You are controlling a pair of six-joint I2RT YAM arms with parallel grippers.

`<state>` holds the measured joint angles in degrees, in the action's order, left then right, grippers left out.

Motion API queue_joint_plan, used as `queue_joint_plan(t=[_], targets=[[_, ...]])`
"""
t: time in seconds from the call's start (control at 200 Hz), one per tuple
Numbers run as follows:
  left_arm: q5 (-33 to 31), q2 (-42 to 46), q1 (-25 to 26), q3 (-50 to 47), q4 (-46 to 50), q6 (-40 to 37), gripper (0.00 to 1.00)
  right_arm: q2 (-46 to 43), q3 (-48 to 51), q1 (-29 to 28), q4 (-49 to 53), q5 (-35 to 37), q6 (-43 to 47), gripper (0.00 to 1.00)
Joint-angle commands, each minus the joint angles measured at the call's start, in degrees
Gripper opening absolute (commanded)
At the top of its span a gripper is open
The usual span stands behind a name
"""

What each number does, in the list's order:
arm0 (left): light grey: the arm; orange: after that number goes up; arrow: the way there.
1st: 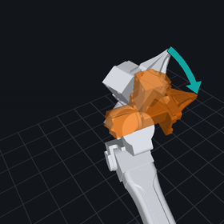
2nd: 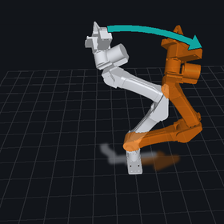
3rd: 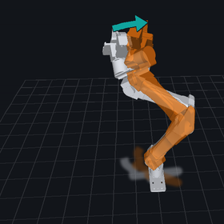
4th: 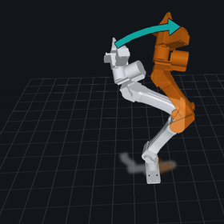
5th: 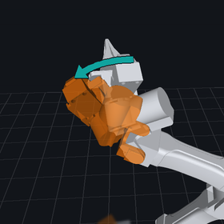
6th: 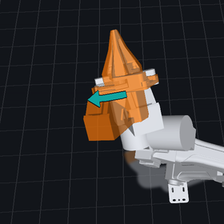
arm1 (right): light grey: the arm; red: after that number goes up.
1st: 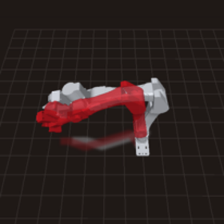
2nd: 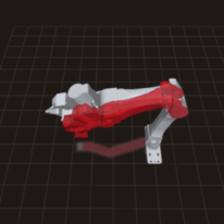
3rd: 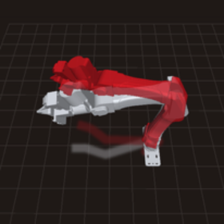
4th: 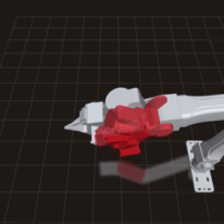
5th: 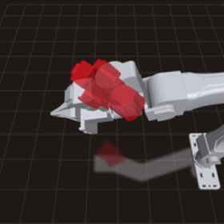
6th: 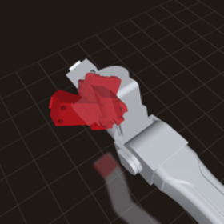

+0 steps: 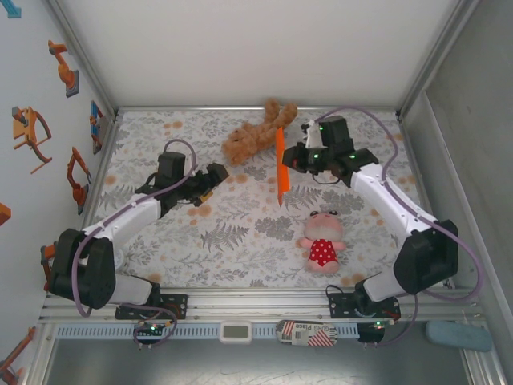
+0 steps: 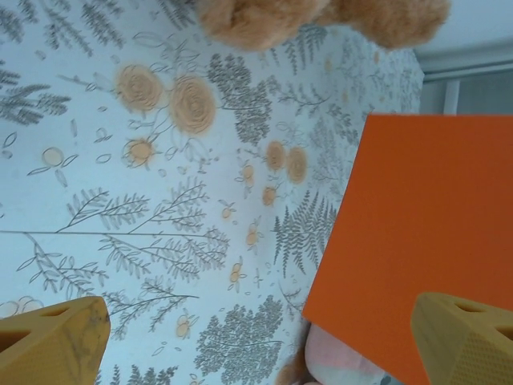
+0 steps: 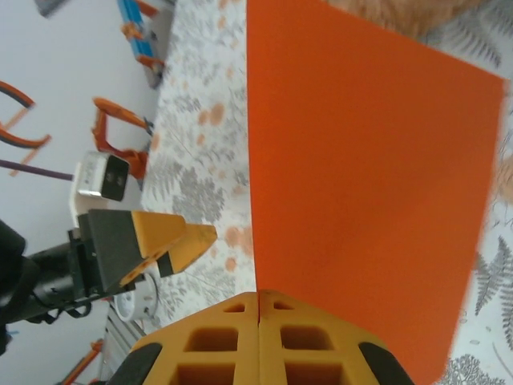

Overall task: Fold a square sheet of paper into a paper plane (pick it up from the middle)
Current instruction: First fold in half a square sheet of paper at the center of the table.

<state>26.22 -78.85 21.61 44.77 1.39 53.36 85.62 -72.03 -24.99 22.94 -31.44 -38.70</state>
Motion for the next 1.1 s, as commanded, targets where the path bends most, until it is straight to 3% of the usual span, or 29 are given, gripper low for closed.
queue_joint_plan(t=[0.0,0.27,0.426,0.601,1.097], targets=[[0.30,-0.96,-0.16,-1.52,-4.72,2.48,0.96,4.79,0.37,-3.77,-1.31,2.32,-3.28,0.00],[-0.29,-3.17,0.59,-3.73,-6.66,3.22,0.98,12.32,8.90,-6.91,-28.38,-4.16,-16.98,0.00],[-1.80,-5.41,2.74,-2.81,-5.61,1.85,1.00,13.71,13.63,-6.74,-31.50,-2.93,-16.56,0.00],[-3.41,-10.11,6.58,1.06,-2.58,0.00,0.93,15.04,18.44,-6.30,-31.47,-0.40,-14.41,0.00],[-7.10,-21.31,13.87,11.80,5.97,-2.73,0.78,19.92,18.27,-5.44,-29.24,3.57,-10.18,0.00]])
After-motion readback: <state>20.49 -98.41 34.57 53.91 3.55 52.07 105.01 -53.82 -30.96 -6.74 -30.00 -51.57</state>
